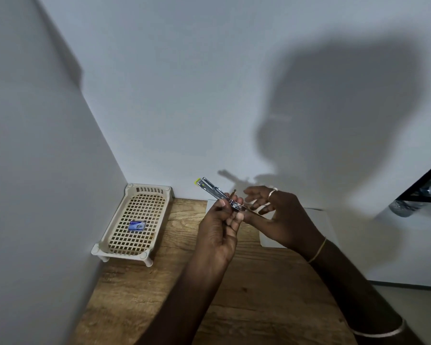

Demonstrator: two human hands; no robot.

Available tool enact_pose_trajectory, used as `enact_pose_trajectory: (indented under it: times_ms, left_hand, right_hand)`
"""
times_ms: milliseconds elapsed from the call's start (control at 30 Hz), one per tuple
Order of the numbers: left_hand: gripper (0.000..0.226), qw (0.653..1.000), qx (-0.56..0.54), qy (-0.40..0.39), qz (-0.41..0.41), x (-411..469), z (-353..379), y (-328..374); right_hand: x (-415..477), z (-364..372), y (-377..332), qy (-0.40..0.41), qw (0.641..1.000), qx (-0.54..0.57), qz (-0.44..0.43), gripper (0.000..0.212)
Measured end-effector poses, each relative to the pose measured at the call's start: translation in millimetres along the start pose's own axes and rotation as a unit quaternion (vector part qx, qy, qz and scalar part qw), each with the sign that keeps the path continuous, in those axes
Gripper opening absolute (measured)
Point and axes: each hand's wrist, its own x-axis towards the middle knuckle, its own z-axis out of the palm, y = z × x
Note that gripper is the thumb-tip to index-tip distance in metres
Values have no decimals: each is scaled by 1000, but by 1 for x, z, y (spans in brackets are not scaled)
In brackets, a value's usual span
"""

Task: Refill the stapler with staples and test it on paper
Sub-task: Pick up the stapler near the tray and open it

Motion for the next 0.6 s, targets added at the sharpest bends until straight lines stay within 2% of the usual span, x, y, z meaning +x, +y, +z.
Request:
enact_pose_trajectory:
  times_ms: [167,233,367,467,600]
  left_hand:
    - [21,997,25,-58,35,8,-12,-7]
    - [25,995,46,-80,45,12,-22,-9]
    - [15,980,152,-94,89,24,-53,-14]
    - [15,951,266,-104,113,32,-83,-21]
    - [17,871,446,-106,176,43,-119,-28]
  right_hand:
    - [-10,0,10,5,999,-44,-5,29]
    - [-11,-2,16,1,996,-84,-6,30]
    - [-24,0,42,-15,988,-155,9,27]
    - [-43,12,63,-24,983,-182,23,26]
    - [-72,41,86,-41,982,-181,43,29]
